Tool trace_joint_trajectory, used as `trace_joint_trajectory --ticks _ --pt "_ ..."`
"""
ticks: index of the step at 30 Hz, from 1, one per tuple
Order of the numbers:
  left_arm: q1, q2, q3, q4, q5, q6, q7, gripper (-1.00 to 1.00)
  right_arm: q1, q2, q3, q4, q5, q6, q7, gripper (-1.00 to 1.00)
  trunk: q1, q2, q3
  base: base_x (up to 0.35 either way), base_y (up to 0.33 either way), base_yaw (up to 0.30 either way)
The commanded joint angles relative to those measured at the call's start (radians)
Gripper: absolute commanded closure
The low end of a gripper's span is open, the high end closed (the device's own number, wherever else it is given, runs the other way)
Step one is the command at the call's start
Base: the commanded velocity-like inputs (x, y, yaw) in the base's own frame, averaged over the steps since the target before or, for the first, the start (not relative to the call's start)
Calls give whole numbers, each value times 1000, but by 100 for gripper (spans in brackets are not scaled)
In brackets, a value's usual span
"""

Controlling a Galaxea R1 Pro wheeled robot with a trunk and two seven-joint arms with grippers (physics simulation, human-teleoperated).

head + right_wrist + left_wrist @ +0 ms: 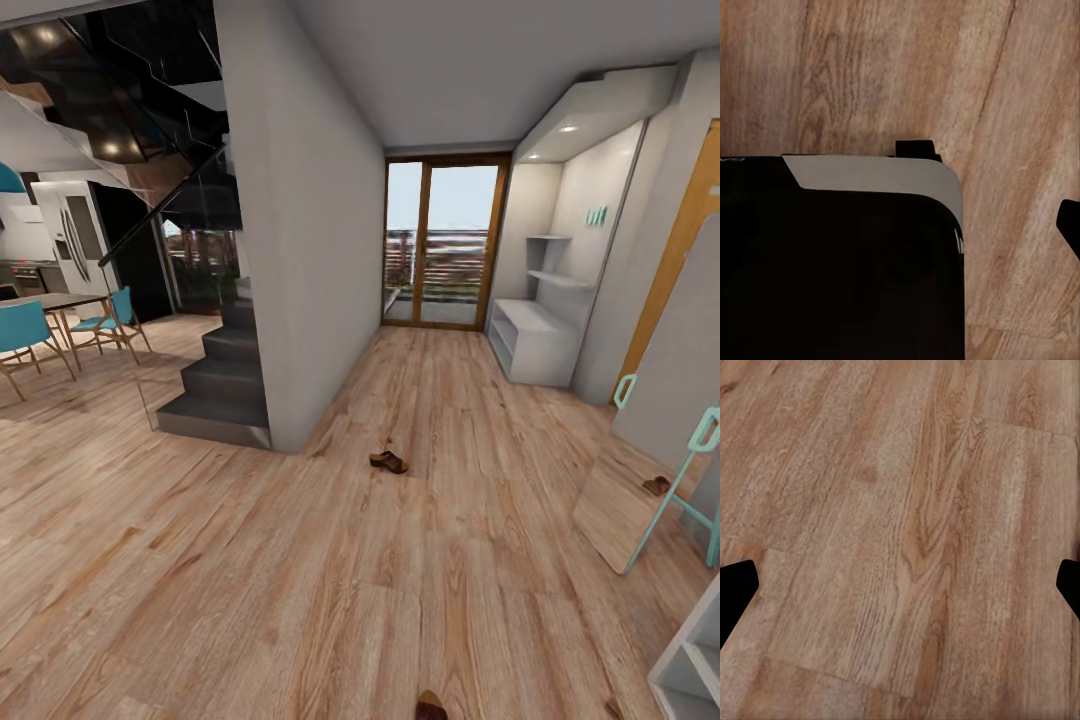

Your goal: Pick up the two gym shoes and the two sandals from the corridor floor and place them onto the hallstand (shoe rack) in the corridor, making sure they are on the rack and not on the floor. Arrange them so the two gym shoes are next to each other and the two sandals are next to each other.

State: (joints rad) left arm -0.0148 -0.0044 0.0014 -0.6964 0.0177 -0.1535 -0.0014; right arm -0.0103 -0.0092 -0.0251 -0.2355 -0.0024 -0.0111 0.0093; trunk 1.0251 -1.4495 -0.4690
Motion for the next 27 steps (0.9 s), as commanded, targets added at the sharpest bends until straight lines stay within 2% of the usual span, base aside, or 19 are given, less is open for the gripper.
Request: trace_joint_trajectory --ticks 1,5,7,8,9,13,15,18,19,24,27 --pt "-1 1 0 1 2 -3 0 -100 0 0 -2 -3 0 -1 1 -100 0 -1 -1 0 0 0" --pt "-51 5 2 0 4 2 -2 -100 0 -2 -3 -62 -1 0 -3 -100 0 -1 -1 0 0 0" --pt "-103 6 3 0 5 9 -3 -100 0 -2 -3 -116 -1 4 -5 -100 0 -1 -1 0 0 0" --pt "-229 6 3 0 4 87 -5 -100 -7 -3 -4 -221 -1 15 -7 -100 0 -1 -1 0 0 0" --pt "-290 6 3 0 3 154 -6 -100 -17 -3 -4 -270 0 27 -8 -100 0 -1 -1 0 0 0" --pt "-363 6 2 0 2 212 -8 -100 -59 -1 -4 -359 6 76 -10 -100 0 -1 -1 0 0 0" --pt "-418 6 2 0 2 237 -9 -100 -112 1 -4 -438 9 150 -10 -100 0 -1 -1 0 0 0" --pt "-451 6 2 0 2 247 -15 -100 -163 2 -4 -468 8 191 -11 -100 0 -1 -1 0 0 0" --pt "-470 6 2 0 2 251 -24 -100 -204 2 -4 -478 7 208 -11 -100 0 -1 -1 0 0 0" --pt "-508 6 1 0 -1 255 -51 -100 -329 1 -4 -491 2 226 -9 -100 0 -1 -1 0 0 0" --pt "-515 6 1 0 -4 255 -57 -100 -353 3 -4 -496 1 228 -7 -100 0 -1 -1 0 0 0"
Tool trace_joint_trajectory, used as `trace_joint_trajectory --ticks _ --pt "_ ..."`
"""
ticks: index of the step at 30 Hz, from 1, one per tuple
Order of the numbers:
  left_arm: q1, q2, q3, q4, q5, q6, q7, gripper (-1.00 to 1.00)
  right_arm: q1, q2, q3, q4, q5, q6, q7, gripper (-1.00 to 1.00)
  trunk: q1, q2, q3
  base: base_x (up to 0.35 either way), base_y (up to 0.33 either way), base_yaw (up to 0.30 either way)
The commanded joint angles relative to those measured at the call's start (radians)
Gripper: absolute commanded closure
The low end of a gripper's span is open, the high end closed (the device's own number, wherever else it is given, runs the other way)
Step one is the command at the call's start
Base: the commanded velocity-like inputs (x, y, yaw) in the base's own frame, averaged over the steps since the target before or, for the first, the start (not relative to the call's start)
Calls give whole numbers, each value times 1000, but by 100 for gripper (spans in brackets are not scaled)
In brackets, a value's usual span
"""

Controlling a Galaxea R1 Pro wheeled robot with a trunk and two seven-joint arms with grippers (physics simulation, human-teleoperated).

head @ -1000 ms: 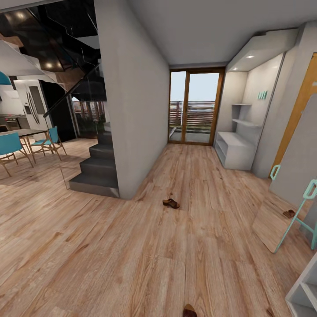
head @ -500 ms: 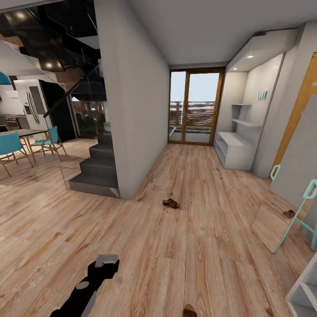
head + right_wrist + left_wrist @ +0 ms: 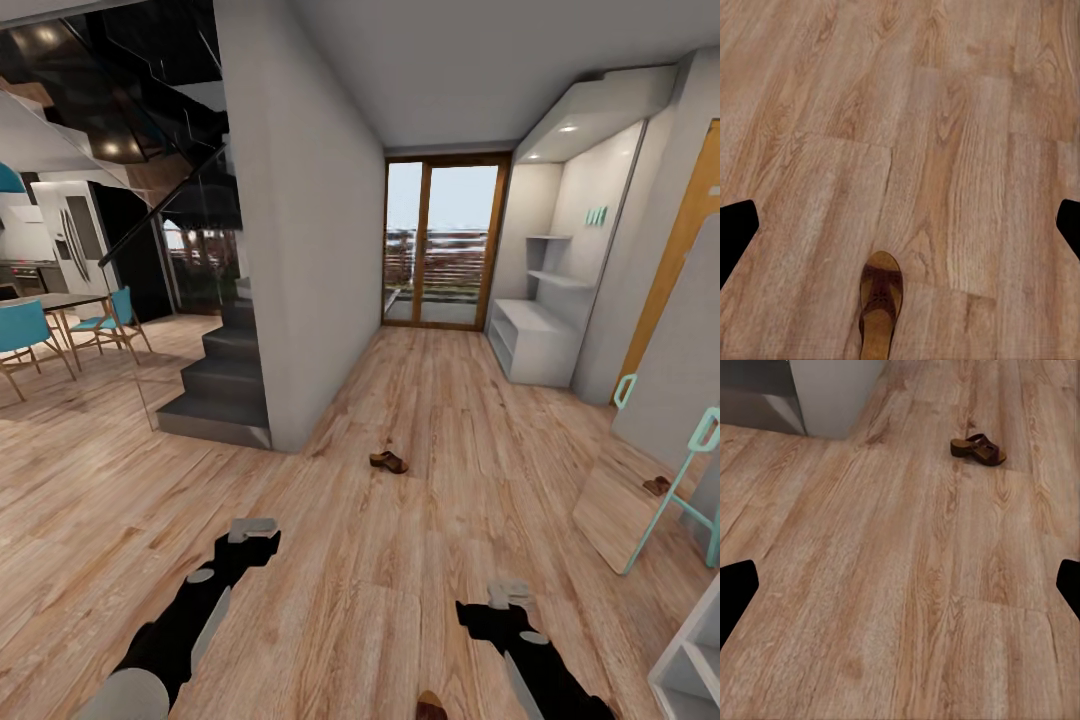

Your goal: Pick up the two gym shoes and the two sandals from the corridor floor and place them onto the hallstand (shoe rack) in the corridor, making sure they are on the rack and not on the floor. Arrange them so the two gym shoes are next to each other and the two sandals are next to each other.

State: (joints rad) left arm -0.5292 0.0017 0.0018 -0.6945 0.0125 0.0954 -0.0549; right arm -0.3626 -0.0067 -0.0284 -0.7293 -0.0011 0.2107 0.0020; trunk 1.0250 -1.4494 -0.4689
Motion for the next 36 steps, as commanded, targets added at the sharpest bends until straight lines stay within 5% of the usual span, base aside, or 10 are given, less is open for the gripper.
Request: trace_joint_trajectory --ticks 1,9,16,36 --pt "-1 0 0 -2 1 6 -4 -100 -4 1 0 -3 0 6 0 -100 0 -1 -1 0 0 0" --pt "-4 1 0 -7 -1 4 -6 -100 -16 2 7 -1 6 -39 3 -100 0 -1 -1 0 0 0" --pt "-5 0 0 -8 0 3 -7 -100 -16 0 8 58 5 -206 5 -100 0 -1 -1 0 0 0" --pt "-5 -5 -3 -8 3 4 -8 -100 -16 -1 6 134 0 -227 8 -100 0 -1 -1 113 90 -6"
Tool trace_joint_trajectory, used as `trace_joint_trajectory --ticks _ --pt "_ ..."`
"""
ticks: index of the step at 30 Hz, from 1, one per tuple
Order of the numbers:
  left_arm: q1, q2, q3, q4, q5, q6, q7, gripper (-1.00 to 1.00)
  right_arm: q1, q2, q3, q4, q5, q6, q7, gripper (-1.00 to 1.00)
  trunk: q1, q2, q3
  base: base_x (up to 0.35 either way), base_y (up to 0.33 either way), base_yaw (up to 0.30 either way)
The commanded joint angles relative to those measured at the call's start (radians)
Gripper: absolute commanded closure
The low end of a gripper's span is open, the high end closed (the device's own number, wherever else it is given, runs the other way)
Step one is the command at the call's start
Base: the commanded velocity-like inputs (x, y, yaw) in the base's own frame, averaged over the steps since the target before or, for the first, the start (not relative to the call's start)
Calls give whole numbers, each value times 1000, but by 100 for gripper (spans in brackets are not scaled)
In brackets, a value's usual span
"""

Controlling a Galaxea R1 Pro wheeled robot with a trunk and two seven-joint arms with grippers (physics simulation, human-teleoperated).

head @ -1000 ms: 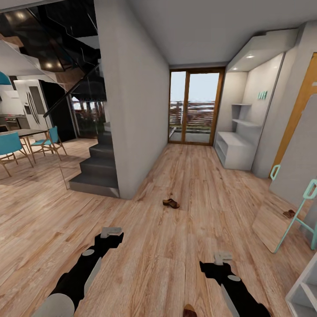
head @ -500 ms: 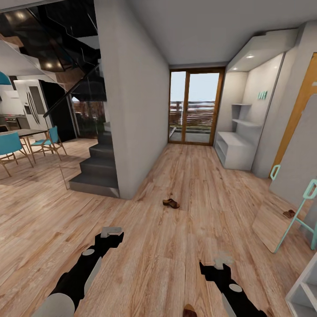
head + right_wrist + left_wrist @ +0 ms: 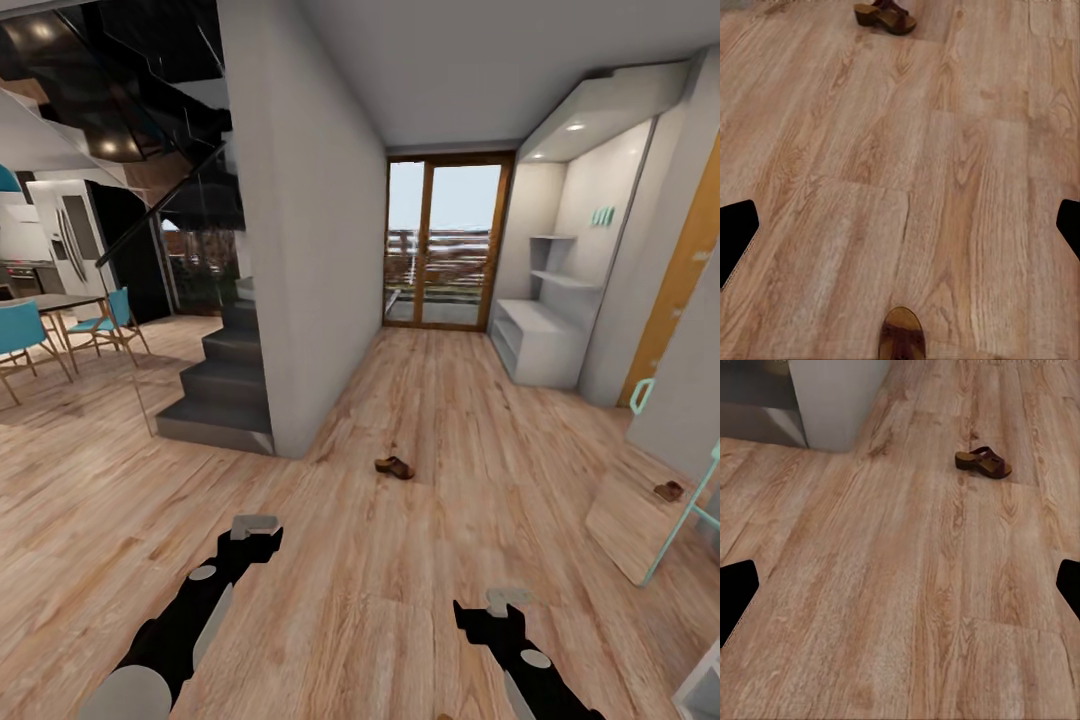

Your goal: Pick up the two gym shoes and the two sandals from the corridor floor and place them onto the hallstand (shoe rack) in the corridor, making sure they are on the rack and not on the floor. Arrange them so the two gym shoes are next to each other and the two sandals are next to each other.

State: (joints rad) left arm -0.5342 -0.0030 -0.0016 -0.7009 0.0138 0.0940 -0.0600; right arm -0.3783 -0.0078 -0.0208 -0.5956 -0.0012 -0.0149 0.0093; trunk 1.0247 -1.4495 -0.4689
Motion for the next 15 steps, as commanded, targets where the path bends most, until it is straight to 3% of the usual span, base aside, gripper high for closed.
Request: trace_joint_trajectory --ticks 1,9,15 --pt "0 0 0 -2 1 6 -3 -100 -1 0 -2 0 0 -2 1 -100 0 -1 -1 159 277 -120" --pt "0 0 0 -2 1 6 -3 -100 -1 0 -2 -2 0 -2 1 -100 0 -1 -1 67 283 -196" --pt "0 0 0 -3 1 6 -3 -100 -1 0 -1 -4 0 -1 1 -100 0 -1 -1 7 83 -41"
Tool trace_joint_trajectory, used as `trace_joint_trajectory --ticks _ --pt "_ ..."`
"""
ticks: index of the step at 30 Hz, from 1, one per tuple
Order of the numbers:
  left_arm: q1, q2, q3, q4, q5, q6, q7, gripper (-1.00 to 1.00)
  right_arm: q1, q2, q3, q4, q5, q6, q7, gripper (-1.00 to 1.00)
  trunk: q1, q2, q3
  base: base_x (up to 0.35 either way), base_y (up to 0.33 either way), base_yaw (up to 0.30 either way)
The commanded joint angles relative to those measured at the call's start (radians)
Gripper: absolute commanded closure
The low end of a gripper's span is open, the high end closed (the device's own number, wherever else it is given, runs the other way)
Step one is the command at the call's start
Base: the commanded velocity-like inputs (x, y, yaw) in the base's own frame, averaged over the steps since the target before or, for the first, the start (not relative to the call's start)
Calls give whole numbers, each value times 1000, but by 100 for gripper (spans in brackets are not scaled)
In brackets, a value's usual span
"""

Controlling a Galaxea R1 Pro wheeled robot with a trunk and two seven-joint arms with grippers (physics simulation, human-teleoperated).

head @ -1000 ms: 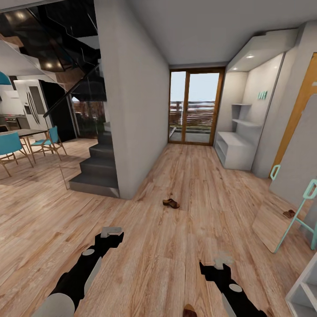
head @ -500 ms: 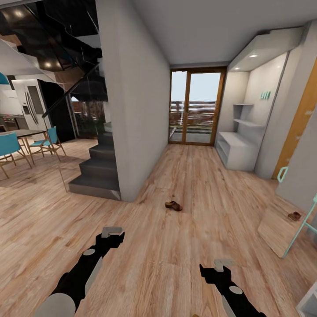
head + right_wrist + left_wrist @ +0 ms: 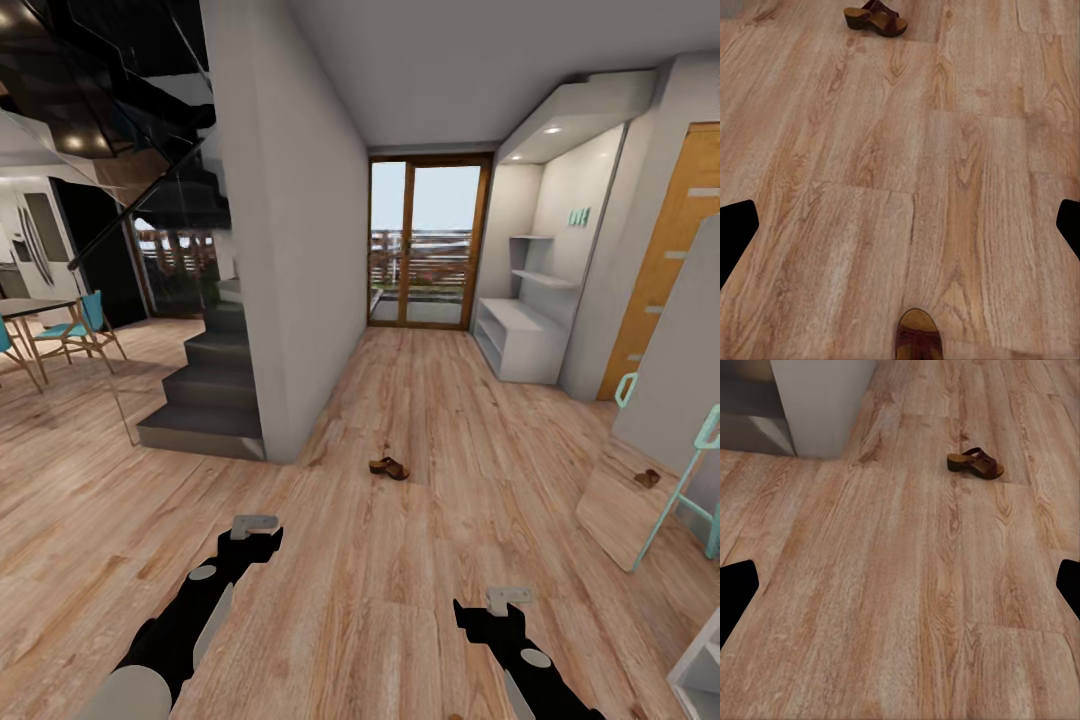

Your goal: Pick up the two gym shoes and the two sandals from the corridor floor and place them onto the hallstand (shoe rack) in the corridor, making sure they are on the rack and not on the floor. Arrange them so the two gym shoes are next to each other and the two sandals are next to each other.

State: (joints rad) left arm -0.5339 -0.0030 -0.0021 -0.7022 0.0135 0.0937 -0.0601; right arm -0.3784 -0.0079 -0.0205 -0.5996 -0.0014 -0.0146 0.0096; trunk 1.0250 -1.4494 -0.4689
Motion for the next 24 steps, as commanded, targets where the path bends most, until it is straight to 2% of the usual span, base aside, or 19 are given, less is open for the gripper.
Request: trace_joint_trajectory --ticks 1,12,21,24 --pt "0 0 1 -2 1 6 -3 -100 -1 0 -1 0 0 -1 1 -100 0 -1 -1 2 22 -11" --pt "-1 0 2 -2 3 6 -3 -100 -1 0 -2 0 0 -2 1 -100 0 -1 -5 1 6 -3" --pt "-1 0 2 -2 3 6 -3 -100 -1 -1 -5 1 0 -2 1 -100 34 -64 -47 0 0 0" --pt "-1 0 2 -2 3 6 -3 -100 -1 -1 -5 3 0 -2 1 -100 34 -64 -52 0 0 0"
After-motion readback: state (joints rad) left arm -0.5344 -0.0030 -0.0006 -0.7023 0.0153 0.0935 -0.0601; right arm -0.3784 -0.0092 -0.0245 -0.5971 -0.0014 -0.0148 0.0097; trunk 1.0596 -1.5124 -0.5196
